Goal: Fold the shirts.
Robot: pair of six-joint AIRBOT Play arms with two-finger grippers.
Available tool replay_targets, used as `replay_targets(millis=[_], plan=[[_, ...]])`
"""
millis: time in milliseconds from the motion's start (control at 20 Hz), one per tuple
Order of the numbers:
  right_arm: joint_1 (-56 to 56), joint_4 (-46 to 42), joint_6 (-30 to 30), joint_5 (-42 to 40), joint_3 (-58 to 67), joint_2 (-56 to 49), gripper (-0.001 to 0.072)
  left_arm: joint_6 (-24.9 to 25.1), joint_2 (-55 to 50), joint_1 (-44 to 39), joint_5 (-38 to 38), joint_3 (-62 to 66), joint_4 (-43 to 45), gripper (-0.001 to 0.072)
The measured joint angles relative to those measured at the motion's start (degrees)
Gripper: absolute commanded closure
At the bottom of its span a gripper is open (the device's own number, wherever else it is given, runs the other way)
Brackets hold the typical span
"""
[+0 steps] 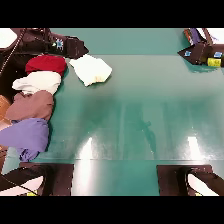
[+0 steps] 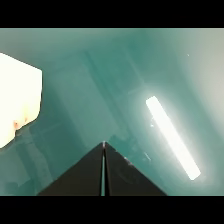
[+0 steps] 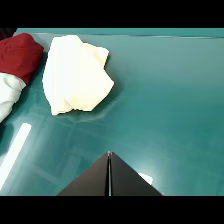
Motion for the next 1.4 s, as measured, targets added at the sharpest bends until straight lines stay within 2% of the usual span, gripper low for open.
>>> replay_targets(millis=[600, 650, 700, 750, 850, 1050, 1350, 1400], plan=[[0.00, 0.00, 0.00, 0.00, -0.09, -0.96, 0.0697, -0.09, 0.00, 0.00, 1.25, -0.04, -0.22, 0.0680], [0.00, 0.02, 0.00, -0.07, -0.07, -0.98, 0.0698, -0.11, 0.00, 0.00, 1.92, -0.07, -0.28, 0.0588], [0.00, 0.02, 0.00, -0.48, -0.07, -1.01, 0.0697, 0.07, -0.07, 0.00, 2.78, -0.07, -0.26, 0.0243], [0.00, 0.02, 0.00, -0.87, -0.07, -0.98, 0.0697, 0.85, -0.31, 0.00, 3.91, -0.09, 0.13, 0.0129], [0.00, 0.09, 0.00, -1.29, -0.07, -1.01, 0.0697, 0.83, -1.75, 0.02, 6.29, -0.42, 3.56, 0.0127], [0.28, 0.33, 0.00, -0.28, -0.07, -1.01, 0.0697, -4.42, -10.58, 0.15, 9.62, -1.09, 13.53, 0.0126], [0.48, 0.35, 0.00, 0.48, -0.07, -1.01, 0.0697, -7.39, -27.12, 0.13, 17.11, -0.94, 14.49, 0.0128], [0.48, 0.35, 0.00, 0.52, -0.09, -1.01, 0.0697, -7.63, -28.83, 0.13, 18.36, -0.92, 14.23, 0.0151]])
